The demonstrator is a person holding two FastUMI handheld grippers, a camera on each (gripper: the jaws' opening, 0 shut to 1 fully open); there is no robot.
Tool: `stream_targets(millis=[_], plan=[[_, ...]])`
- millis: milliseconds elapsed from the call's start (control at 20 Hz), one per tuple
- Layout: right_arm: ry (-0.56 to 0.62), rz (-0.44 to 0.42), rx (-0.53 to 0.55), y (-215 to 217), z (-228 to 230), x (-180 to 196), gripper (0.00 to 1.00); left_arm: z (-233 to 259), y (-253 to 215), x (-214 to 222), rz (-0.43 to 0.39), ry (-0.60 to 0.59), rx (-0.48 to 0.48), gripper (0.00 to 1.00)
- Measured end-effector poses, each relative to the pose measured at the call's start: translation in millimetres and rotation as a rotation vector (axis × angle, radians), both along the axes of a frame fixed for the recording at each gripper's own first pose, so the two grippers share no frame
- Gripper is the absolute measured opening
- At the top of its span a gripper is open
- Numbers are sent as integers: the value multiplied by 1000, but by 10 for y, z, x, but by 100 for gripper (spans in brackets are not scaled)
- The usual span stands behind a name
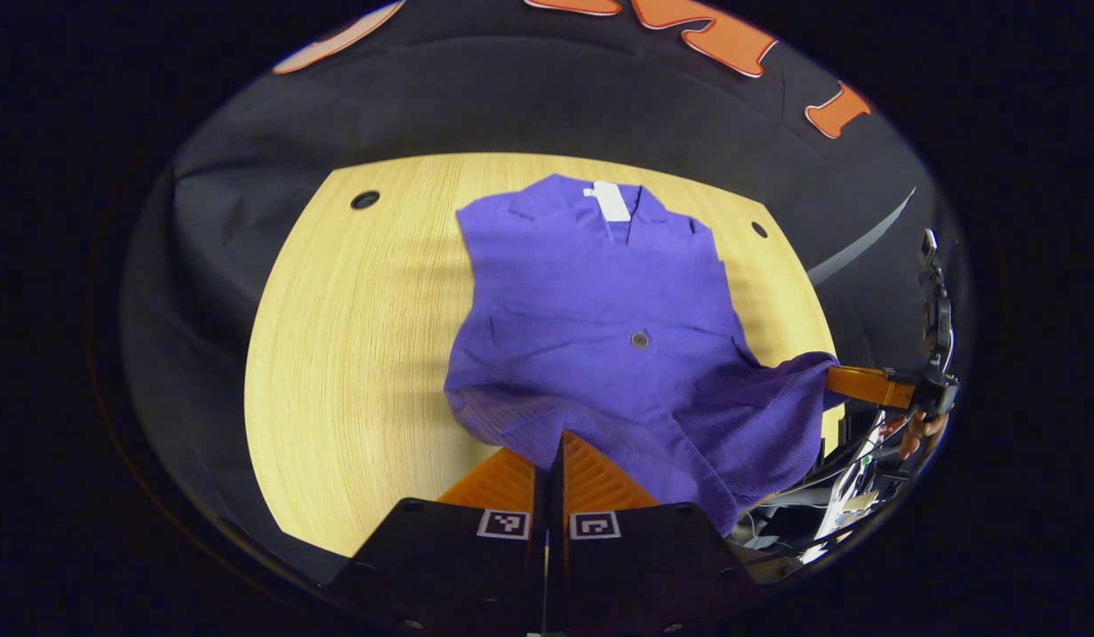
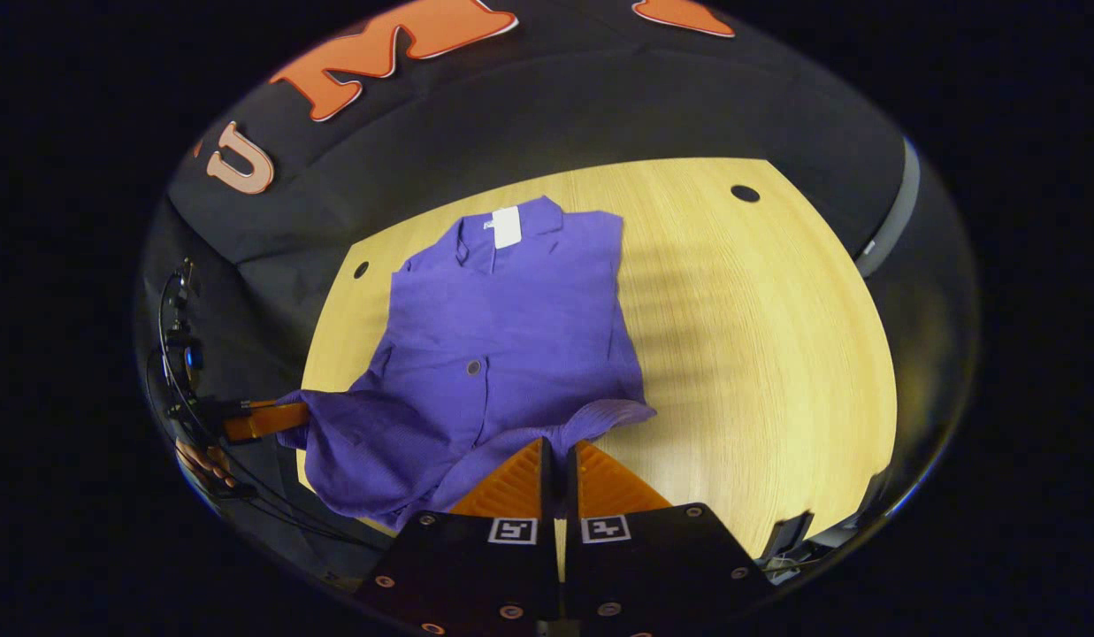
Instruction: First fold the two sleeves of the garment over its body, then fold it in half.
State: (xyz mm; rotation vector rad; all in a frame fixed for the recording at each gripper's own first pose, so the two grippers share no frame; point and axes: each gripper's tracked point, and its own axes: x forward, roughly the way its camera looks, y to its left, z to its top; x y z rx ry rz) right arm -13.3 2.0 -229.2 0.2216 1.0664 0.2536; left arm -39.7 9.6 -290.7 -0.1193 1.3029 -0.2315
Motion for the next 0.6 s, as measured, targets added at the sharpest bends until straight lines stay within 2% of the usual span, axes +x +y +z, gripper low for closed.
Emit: stream_targets(millis=[300,600], plan=[[-68,38,-28,3,274,682,4,181,-38,759,-29,-63,30,2],[-87,27,-26,-15,220,1375,4,244,-8,1585,-45,-108,75,2]])
